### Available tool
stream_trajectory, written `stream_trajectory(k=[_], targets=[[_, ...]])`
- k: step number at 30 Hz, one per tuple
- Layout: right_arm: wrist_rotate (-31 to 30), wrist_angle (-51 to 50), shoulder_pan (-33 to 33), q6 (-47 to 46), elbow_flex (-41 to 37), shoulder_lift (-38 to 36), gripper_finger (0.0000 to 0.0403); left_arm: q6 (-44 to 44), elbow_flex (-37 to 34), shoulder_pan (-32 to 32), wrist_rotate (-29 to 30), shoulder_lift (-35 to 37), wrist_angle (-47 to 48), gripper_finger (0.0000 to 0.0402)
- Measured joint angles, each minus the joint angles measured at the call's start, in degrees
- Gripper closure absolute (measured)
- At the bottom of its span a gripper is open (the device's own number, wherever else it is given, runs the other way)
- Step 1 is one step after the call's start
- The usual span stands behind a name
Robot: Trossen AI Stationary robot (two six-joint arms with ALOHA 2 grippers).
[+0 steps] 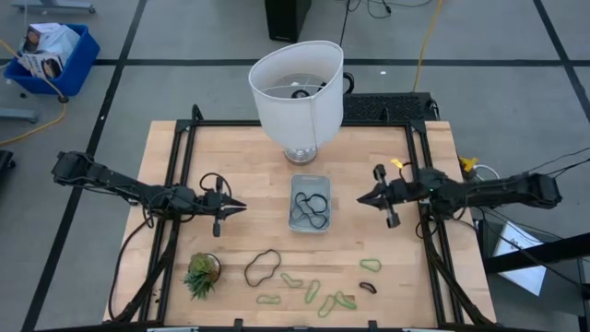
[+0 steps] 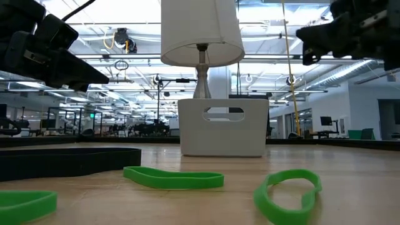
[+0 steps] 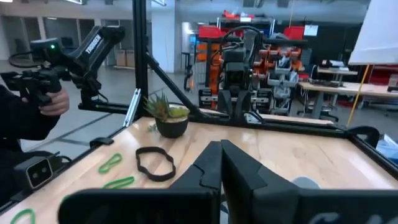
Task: Pick and place rubber bands into bin
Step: Put the black rubber band into the gray bin
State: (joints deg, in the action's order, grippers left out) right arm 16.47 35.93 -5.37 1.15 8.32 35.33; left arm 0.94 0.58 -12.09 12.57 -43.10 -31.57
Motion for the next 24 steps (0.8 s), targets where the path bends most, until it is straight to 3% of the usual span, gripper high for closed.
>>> stream_trajectory(k=[7,15,19,24], targets=[[-1.5,7.5,0.0,0.4,-6.5,-3.1,0.0403,-4.7,0.0,0.0,0.0,0.0,0.0,0.0350],[-1.7,6.4,0.0,1.0,-7.3,-3.2,0.0403,-8.4,1.2,0.0,-0.5,0.0,1.4,0.0350],[-1.7,5.2,0.0,1.7,-7.3,-3.0,0.0403,-8.3,7.6,-1.0,-0.3,0.0,12.9,0.0357],[-1.6,5.4,0.0,3.1,-7.4,-3.1,0.0403,-6.1,18.4,-5.1,3.1,-3.6,26.2,0.0395]])
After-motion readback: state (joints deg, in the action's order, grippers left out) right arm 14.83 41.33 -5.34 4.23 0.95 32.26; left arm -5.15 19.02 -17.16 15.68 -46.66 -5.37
